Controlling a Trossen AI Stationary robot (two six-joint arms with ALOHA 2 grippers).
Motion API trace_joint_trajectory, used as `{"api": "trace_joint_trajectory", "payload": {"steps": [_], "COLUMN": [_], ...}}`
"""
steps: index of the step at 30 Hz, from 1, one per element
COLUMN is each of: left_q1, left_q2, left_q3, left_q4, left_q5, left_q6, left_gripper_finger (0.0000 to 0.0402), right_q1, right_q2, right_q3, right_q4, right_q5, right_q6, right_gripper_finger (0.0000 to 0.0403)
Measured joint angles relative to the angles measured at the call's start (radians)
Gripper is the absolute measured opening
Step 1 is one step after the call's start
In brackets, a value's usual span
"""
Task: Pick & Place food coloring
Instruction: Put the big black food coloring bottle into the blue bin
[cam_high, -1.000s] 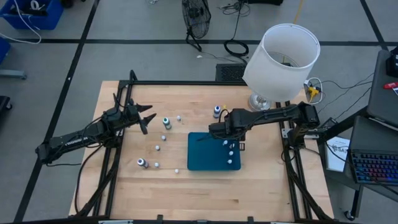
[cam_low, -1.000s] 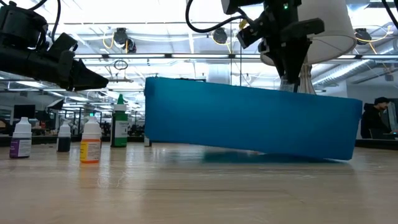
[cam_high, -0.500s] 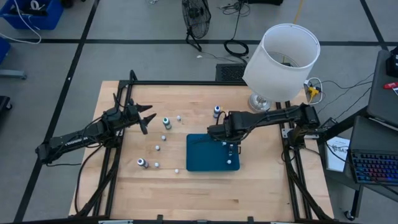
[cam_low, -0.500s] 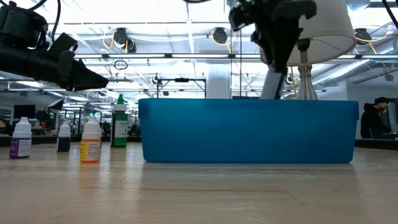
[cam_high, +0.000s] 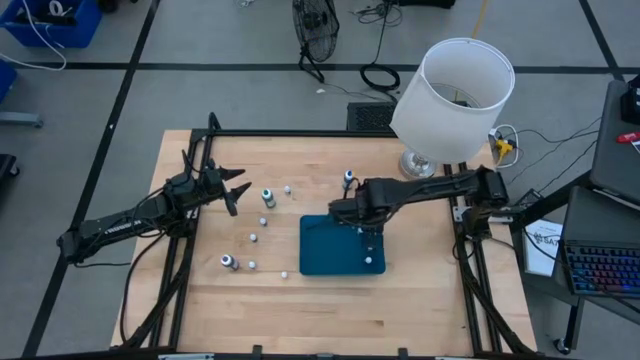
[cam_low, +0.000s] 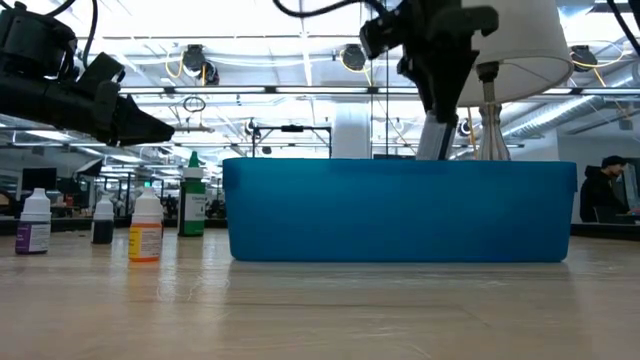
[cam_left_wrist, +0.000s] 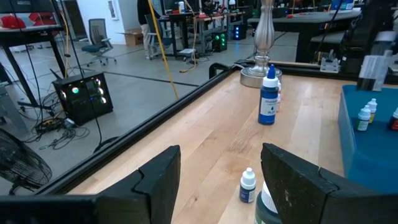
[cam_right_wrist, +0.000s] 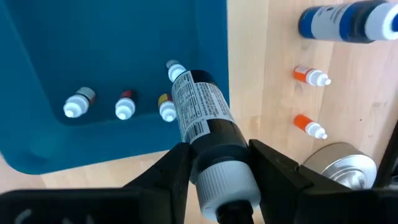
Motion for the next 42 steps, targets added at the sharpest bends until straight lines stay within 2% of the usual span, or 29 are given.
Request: {"api": "trace_joint_trajectory", "payload": {"steps": [10, 23, 42], "left_q1": [0.000, 0.000, 0.000], "left_q2": [0.000, 0.000, 0.000], "left_q3": [0.000, 0.000, 0.000], "left_q4": [0.000, 0.000, 0.000], "left_q5": [0.000, 0.000, 0.000], "left_q6": [0.000, 0.000, 0.000], "left_gripper_finger": [0.0225, 0.0225, 0.0225], "right_q1": [-0.032, -0.048, -0.067], "right_q2": [0.047, 0.052, 0.052], "right_q3": [0.000, -0.004, -0.131], "right_q4": [-0.013, -0.007, 0.069], "right_q5": [-0.049, -0.051, -0.084], "right_q6": [-0.024, -0.039, -0.053], "right_gripper_finger": [0.0130, 0.0130, 0.0130]}}
